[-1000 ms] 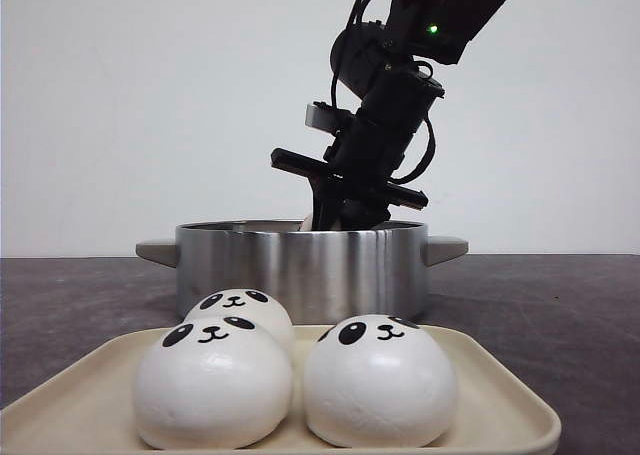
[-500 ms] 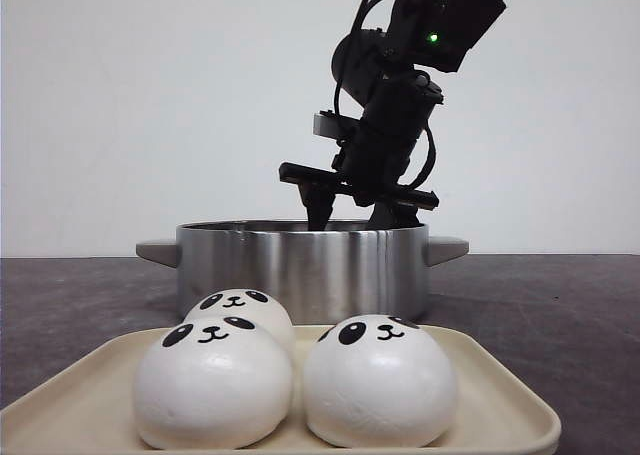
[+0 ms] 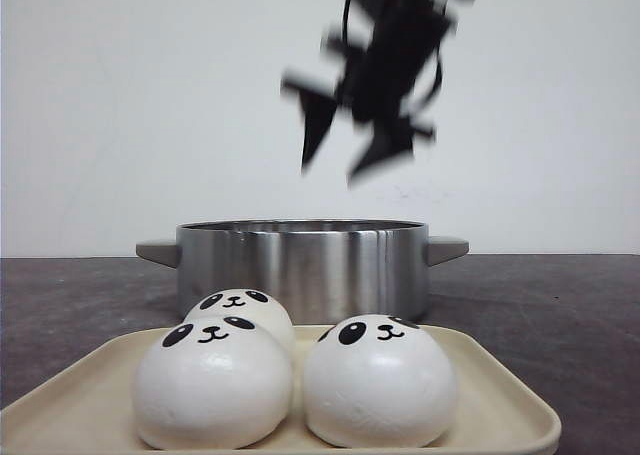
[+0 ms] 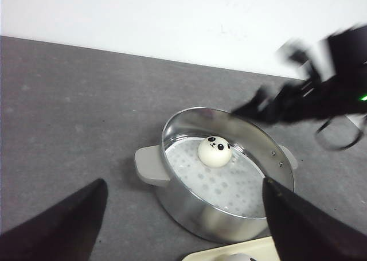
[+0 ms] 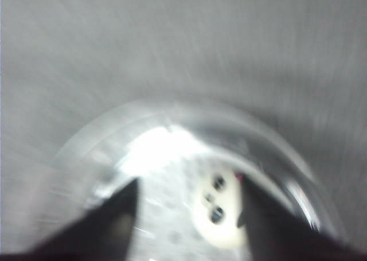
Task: Steam buns
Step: 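Lower the left gripper onto a panda bun on the tray and grasp it, then lift the bun with the left gripper, place it in the steamer, release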
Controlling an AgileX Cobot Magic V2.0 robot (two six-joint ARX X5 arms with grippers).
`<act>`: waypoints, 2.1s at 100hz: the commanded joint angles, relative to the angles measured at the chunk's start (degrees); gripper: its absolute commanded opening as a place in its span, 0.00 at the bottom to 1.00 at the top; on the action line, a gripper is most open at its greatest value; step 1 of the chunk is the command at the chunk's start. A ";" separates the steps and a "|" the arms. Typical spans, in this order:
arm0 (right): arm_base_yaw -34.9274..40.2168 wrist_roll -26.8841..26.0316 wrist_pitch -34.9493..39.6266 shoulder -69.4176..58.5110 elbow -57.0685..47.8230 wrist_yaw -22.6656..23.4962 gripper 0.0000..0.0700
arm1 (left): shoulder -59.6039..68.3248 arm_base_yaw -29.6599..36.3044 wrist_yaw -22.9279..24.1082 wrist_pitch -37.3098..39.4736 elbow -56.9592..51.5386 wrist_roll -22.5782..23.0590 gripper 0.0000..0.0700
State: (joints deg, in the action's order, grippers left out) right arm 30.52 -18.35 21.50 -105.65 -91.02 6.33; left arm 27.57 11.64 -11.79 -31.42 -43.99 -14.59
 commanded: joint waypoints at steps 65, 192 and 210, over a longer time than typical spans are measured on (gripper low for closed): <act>16.94 3.56 17.94 41.27 -1.70 -13.92 0.02 | 43.28 23.50 1.20 1.46 -6.43 -11.54 0.86; 16.98 -0.46 25.27 42.45 -1.66 -14.14 0.02 | 62.45 29.27 4.04 13.11 -7.54 -16.06 0.00; 16.98 -0.15 25.27 42.45 -1.66 -14.12 0.02 | 55.84 29.81 3.82 11.50 -10.78 -16.02 0.00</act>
State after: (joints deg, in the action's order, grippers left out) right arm 46.87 -18.28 47.13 -62.72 -91.68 -7.66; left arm 86.00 40.62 -7.77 -20.73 -51.83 -30.87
